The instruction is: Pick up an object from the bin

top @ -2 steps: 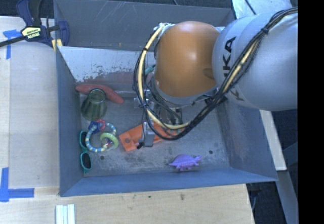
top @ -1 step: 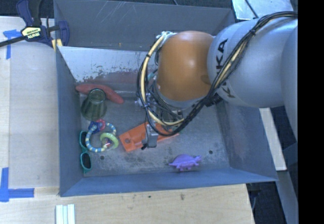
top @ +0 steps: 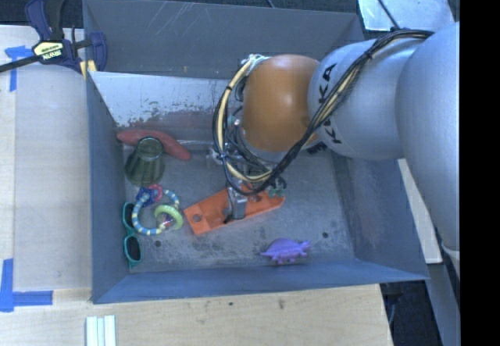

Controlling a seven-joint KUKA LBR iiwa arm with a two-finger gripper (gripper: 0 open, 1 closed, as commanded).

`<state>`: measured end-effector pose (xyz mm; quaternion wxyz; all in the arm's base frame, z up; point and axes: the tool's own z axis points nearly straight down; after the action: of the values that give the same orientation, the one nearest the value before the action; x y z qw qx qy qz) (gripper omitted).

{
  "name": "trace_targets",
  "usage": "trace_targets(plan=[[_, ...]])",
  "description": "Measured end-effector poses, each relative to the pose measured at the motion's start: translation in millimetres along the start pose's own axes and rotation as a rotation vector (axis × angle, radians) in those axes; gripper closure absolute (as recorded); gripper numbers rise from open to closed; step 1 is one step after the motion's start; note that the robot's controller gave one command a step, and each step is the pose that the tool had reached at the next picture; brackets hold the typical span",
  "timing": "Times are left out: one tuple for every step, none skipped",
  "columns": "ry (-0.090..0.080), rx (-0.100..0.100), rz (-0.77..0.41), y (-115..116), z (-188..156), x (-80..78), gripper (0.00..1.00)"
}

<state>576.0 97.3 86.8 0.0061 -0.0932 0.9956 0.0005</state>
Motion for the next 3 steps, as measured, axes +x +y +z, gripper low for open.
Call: trace_targets(plan=[[-0.002, -0.004, -0.122, -19.7, 19.0, 5.9, 0.0], [0.002, 0.001, -0.128, -17.8, 15.2, 9.6, 0.0], [-0.006, -0.006, -0.122, -17.6, 16.5, 4.4, 1.0]])
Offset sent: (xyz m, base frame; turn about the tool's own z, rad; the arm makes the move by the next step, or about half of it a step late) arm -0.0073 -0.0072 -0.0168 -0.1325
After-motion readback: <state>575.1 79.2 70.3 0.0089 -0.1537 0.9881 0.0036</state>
